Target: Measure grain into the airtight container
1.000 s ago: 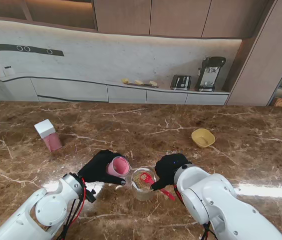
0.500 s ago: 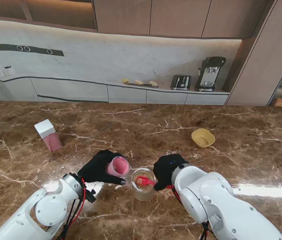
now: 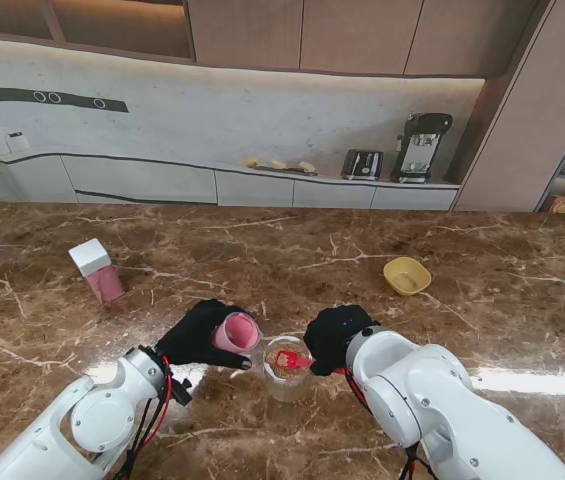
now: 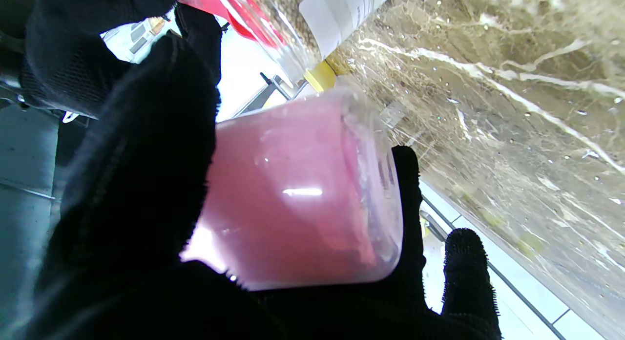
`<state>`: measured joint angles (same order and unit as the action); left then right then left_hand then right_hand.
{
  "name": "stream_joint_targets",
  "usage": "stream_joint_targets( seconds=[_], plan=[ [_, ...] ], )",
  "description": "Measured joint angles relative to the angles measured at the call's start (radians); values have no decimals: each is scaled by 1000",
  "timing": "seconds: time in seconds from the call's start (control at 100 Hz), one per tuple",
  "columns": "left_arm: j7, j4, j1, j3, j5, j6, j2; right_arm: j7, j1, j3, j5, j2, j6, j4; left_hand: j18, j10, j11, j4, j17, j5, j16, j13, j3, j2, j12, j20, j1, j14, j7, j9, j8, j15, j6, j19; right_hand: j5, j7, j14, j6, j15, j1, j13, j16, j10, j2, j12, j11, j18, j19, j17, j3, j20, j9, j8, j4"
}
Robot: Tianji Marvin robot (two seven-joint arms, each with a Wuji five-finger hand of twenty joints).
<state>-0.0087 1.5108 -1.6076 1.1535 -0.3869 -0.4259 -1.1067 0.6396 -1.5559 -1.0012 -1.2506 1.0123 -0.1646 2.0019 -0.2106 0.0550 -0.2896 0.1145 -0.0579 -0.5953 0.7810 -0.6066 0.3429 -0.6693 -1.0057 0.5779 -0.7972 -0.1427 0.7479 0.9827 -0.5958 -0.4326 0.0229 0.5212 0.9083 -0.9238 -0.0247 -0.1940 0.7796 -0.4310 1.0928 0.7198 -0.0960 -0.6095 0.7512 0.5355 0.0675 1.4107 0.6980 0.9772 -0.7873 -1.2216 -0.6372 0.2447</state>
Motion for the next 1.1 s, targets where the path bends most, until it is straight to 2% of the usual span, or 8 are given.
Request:
stream_joint_targets(
  seconds=[0.18, 0.36, 0.46, 0.6, 0.72, 0.83, 0.98, 1.1],
  plan=[
    [2, -1, 1, -1, 0, -1, 0, -9, 3, 6, -2, 0, -5, 2, 0, 0, 0, 0, 0, 0, 0, 0, 0, 0, 0, 0, 0, 0, 0, 0, 0, 0, 0, 0, -22, 0, 10, -5, -78, -14, 139, -67, 3, 11, -65, -41, 34, -25, 148, 35, 84, -53, -103, 7],
    [2, -2, 1, 0, 0, -1, -1, -50, 6, 18, 22, -1, -16, -17, 0, 0, 0, 0, 0, 0, 0, 0, 0, 0, 0, 0, 0, 0, 0, 0, 0, 0, 0, 0, -21, -10, 7, 20, 106, -14, 178, 10, 4, -31, -25, 61, 32, 41, 206, 73, 113, -87, -118, 7],
    [2, -2, 1, 0, -1, -1, -1, -62, 6, 19, 25, 0, -14, -22, 0, 0, 0, 0, 0, 0, 0, 0, 0, 0, 0, 0, 0, 0, 0, 0, 0, 0, 0, 0, -19, -11, 7, 35, 149, -59, 178, 32, 8, -64, 18, 84, 31, 59, 206, 73, 113, -89, -72, 8],
    [3, -2, 0, 0, -2, -1, -1, -155, -3, 21, 28, 2, -18, -34, 0, 0, 0, 0, 0, 0, 0, 0, 0, 0, 0, 0, 0, 0, 0, 0, 0, 0, 0, 0, -49, 6, 8, 55, 119, -63, 173, 35, 9, -60, 42, 82, 30, 59, 160, 31, 113, -79, 9, 8],
    [4, -2, 0, 1, -2, -1, -1, -145, -21, 0, 13, 9, -15, -31, 0, 0, 0, 0, 0, 0, 0, 0, 0, 0, 0, 0, 0, 0, 0, 0, 0, 0, 0, 0, -76, 179, 10, 69, 105, 23, 57, 72, 10, -21, 65, 83, 13, 46, 56, -13, 90, 26, -67, 8],
    [3, -2, 1, 1, -2, -1, -1, -138, -32, -12, -1, 9, -6, -23, 0, 0, 0, 0, 0, 0, 0, 0, 0, 0, 0, 0, 0, 0, 0, 0, 0, 0, 0, 0, -109, 318, 9, 81, 104, 58, -45, 75, 12, -9, 76, 83, 3, 7, -31, -41, 77, 123, -139, -74],
    [4, -3, 1, 1, -2, -2, -1, -105, -40, -33, -22, 9, 46, -10, 0, 0, 0, 0, 0, 0, 0, 0, 0, 0, 0, 0, 0, 0, 0, 0, 0, 0, 0, 0, -206, 442, 7, 96, 22, 74, -265, 84, 5, -9, 85, 46, -10, -131, -225, -96, 41, 335, -140, -79],
    [4, -3, 1, 1, -2, -2, -1, -59, -37, -28, -80, 7, 54, 0, 0, 0, 0, 0, 0, 0, 0, 0, 0, 0, 0, 0, 0, 0, 0, 0, 0, 0, 0, 0, -195, 456, 0, 106, -26, 74, -377, 84, 12, -25, 85, 19, -19, -239, -310, -113, -10, 429, -140, -79]
  ],
)
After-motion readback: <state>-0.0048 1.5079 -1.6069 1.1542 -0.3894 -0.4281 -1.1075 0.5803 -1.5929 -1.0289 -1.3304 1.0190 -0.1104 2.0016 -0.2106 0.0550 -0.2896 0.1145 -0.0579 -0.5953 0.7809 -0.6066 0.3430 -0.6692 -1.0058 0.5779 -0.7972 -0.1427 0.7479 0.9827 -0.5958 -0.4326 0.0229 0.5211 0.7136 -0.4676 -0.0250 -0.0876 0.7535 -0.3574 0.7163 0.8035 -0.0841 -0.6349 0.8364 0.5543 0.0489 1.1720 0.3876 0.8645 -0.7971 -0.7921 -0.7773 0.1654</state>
